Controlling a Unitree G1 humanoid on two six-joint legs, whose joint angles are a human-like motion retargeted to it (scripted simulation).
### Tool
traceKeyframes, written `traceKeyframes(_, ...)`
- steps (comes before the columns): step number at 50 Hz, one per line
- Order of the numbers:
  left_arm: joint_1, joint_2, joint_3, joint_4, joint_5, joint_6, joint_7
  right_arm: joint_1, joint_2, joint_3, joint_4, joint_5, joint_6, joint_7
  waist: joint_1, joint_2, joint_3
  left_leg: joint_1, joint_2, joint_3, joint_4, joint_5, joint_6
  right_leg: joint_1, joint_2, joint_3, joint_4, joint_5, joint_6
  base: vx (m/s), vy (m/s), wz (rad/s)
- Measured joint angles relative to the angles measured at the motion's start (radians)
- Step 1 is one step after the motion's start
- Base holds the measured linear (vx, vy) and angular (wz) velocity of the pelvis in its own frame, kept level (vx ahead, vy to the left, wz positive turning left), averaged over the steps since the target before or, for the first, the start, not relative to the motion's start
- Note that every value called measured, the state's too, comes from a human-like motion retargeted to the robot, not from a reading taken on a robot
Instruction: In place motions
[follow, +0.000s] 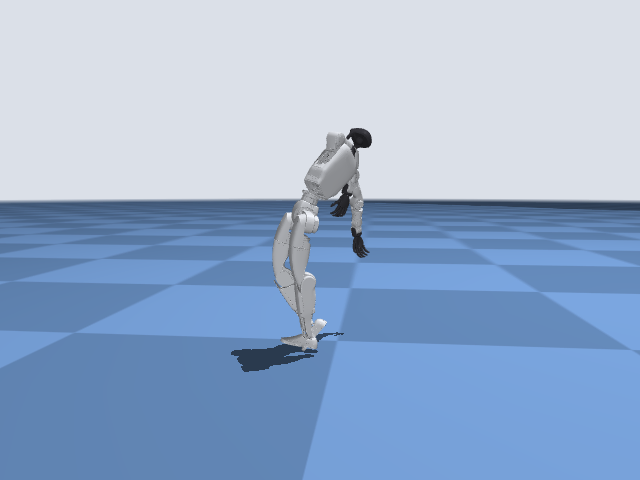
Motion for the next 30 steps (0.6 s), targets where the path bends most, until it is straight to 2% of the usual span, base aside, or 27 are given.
traceKeyframes(2, 0.000, 0.000, 0.000, -0.106, -0.011, -0.030, -0.033, 0.000, 0.000, 0.000, 0.134, -0.053, -0.017, -0.077, -0.056, 0.005, 0.024, -0.010, 0.034, 0.027, 0.015, -0.017, 0.011, -0.196, 0.000, 0.039, 0.275, -0.065, -0.065, -0.02, 0.30, -0.47)
traceKeyframes(3, 0.000, 0.000, 0.000, -0.157, -0.017, -0.037, -0.048, 0.000, 0.000, 0.000, 0.201, -0.063, -0.008, -0.123, -0.085, 0.007, 0.020, -0.013, 0.040, 0.041, 0.017, -0.020, 0.017, -0.293, -0.042, 0.013, 0.406, -0.108, -0.106, -0.08, 0.34, -0.25)
traceKeyframes(5, 0.000, 0.000, 0.000, -0.247, -0.032, -0.036, -0.050, 0.000, 0.000, 0.000, 0.351, -0.027, 0.017, -0.205, -0.133, 0.011, -0.008, -0.053, 0.031, 0.046, 0.037, -0.009, 0.049, -0.501, -0.115, 0.000, 0.652, -0.212, -0.149, -0.11, 0.28, 0.24)
traceKeyframes(7, 0.000, 0.000, 0.000, -0.316, -0.065, -0.043, -0.028, 0.000, 0.013, 0.000, 0.442, 0.048, 0.031, -0.209, -0.180, 0.009, -0.072, -0.079, 0.024, 0.056, 0.042, 0.017, 0.081, -0.672, -0.147, -0.017, 0.794, -0.295, -0.164, -0.05, 0.10, 1.03)
traceKeyframes(9, 0.000, 0.000, 0.000, -0.375, -0.104, -0.059, -0.024, 0.000, 0.084, 0.000, 0.445, 0.115, 0.061, -0.178, -0.229, 0.006, -0.123, -0.085, 0.032, 0.055, 0.037, 0.049, 0.099, -0.802, -0.149, -0.040, 0.861, -0.337, -0.157, -0.07, 0.01, 1.21)
traceKeyframes(12, 0.000, 0.000, 0.000, -0.440, -0.139, -0.075, -0.034, 0.000, 0.151, 0.000, 0.446, 0.193, 0.087, -0.175, -0.250, 0.000, -0.172, -0.092, 0.032, 0.046, 0.032, 0.074, 0.105, -0.891, -0.140, -0.046, 0.859, -0.361, -0.141, -0.04, -0.03, 0.44)
traceKeyframes(17, 0.000, 0.000, 0.000, -0.489, -0.102, -0.086, -0.036, 0.000, 0.116, 0.000, 0.446, 0.260, 0.072, -0.243, -0.193, -0.005, -0.208, -0.102, -0.007, 0.060, 0.019, 0.072, 0.095, -0.764, -0.163, -0.002, 0.731, -0.356, -0.130, 0.13, -0.11, -0.35)
traceKeyframes(20, 0.000, 0.000, 0.000, -0.471, -0.066, -0.080, -0.023, 0.000, 0.001, 0.000, 0.443, 0.257, 0.053, -0.216, -0.143, -0.012, -0.213, -0.122, -0.036, 0.085, 0.004, 0.073, 0.076, -0.581, -0.149, 0.030, 0.548, -0.302, -0.072, 0.08, -0.14, -0.56)
traceKeyframes(24, 0.000, 0.000, 0.000, -0.320, -0.009, -0.029, -0.023, 0.000, 0.000, 0.000, 0.336, 0.206, -0.014, -0.125, -0.040, -0.008, -0.204, -0.093, -0.071, 0.119, -0.007, 0.069, 0.045, -0.296, -0.008, 0.183, 0.195, -0.234, 0.031, 0.16, -0.12, -0.76)
traceKeyframes(26, 0.000, 0.000, 0.000, -0.226, 0.013, 0.001, -0.031, 0.000, 0.000, 0.000, 0.239, 0.184, -0.045, -0.099, 0.012, -0.005, -0.187, -0.078, -0.086, 0.149, -0.012, 0.067, 0.030, -0.162, 0.007, 0.225, 0.006, -0.214, 0.069, 0.09, -0.08, -0.81)
traceKeyframes(27, 0.000, 0.000, 0.000, -0.178, 0.023, 0.017, -0.035, 0.000, 0.000, 0.000, 0.184, 0.174, -0.059, -0.087, 0.030, -0.003, -0.173, -0.070, -0.090, 0.163, -0.012, 0.067, 0.021, -0.096, 0.002, 0.216, -0.090, -0.247, 0.084, -0.02, -0.08, -0.52)
traceKeyframes(28, 0.000, 0.000, 0.000, -0.122, 0.033, 0.034, -0.037, 0.000, 0.000, 0.000, 0.123, 0.161, -0.070, -0.073, 0.039, 0.000, -0.150, -0.055, -0.088, 0.176, -0.009, 0.070, 0.009, -0.022, 0.003, 0.189, -0.194, -0.364, 0.100, -0.02, -0.03, -0.58)
traceKeyframes(30, 0.000, 0.000, 0.000, -0.030, 0.046, 0.059, -0.035, 0.000, 0.000, 0.000, 0.005, 0.142, -0.089, -0.047, 0.082, 0.003, -0.098, -0.036, -0.087, 0.217, 0.013, 0.086, -0.021, 0.084, -0.006, 0.102, -0.350, -0.524, 0.085, 0.02, -0.01, -0.89)
